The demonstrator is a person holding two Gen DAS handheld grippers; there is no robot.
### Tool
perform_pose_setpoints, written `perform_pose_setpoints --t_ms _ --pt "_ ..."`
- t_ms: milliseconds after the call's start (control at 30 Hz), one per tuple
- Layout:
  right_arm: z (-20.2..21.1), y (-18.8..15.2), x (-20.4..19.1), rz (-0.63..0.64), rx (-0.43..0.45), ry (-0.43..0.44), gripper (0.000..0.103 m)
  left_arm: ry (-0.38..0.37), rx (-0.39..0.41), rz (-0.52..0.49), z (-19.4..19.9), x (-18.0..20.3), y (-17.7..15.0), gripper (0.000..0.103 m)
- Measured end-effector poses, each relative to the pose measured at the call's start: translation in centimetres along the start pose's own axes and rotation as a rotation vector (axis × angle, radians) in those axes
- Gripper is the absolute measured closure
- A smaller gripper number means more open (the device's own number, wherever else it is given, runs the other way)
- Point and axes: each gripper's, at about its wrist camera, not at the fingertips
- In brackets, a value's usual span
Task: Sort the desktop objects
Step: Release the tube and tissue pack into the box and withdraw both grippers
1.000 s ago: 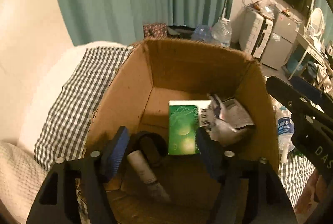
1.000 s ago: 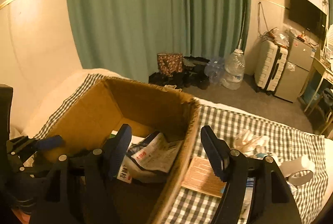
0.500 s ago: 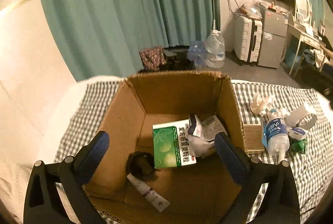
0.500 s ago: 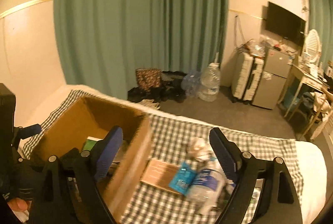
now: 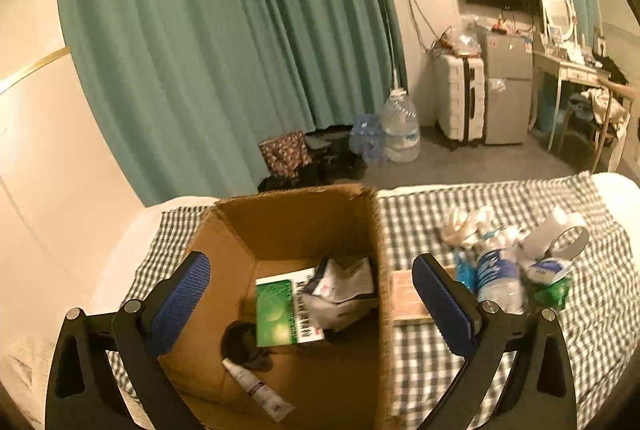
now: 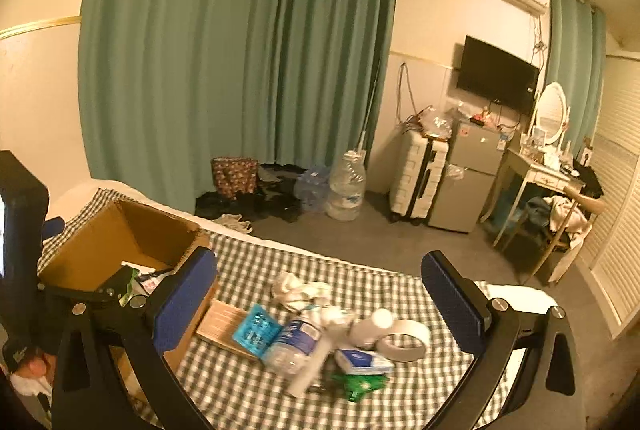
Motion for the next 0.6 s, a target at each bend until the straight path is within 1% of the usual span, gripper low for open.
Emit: perform_pose_setpoints --t_ms 67,133,167,200,267,333,367,500,600 --pt "1.0 -0.3 1.1 -0.024 0.02 0.025 0.0 -0.019 0.012 -0.001 0.3 0.7 0.0 0.0" --pt "1.6 -0.7 1.9 -0.037 0.018 0.016 0.0 -0.038 0.065 -0.017 0.8 1.4 -0.2 0.0" --pt "1.8 -1.0 2.3 -0.04 0.015 0.009 0.0 -0.038 0.069 -0.02 0.8 1.8 -0.2 0.0" --pt "2.0 -1.3 2.9 -0.044 0.011 0.0 0.0 -0.055 0.055 -0.016 0.5 2.1 -0.2 0.0" --pt "2.2 -1.7 3.9 -0.053 0.004 -0.014 0.0 -0.134 0.023 0.034 0.0 2.3 -0.2 0.0" --pt "2.4 -2.1 5.0 -0.067 -0.001 -0.024 0.0 -0.199 0.008 0.084 -0.3 2.4 -0.2 0.0" --pt "2.4 -2.3 5.6 -0.071 -0.008 -0.029 0.0 -0.21 0.006 0.088 -0.2 2.6 -0.2 0.0" --pt "2.3 -2.9 7.5 -0.074 -0.025 -0.042 0.0 -0.198 0.008 0.072 -0.2 4.0 0.2 0.0" --pt "2.0 -3.6 8.7 -0.081 -0.043 -0.047 0.0 -0.233 -0.002 0.093 -0.4 5.0 0.3 0.0"
Point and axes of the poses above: each gripper's, at about its wrist camera, not at the fingertips, and z roughly against the way its jaws point, x to its right, y to its top, and after that the axes turned 8 degrees about x, right-handed
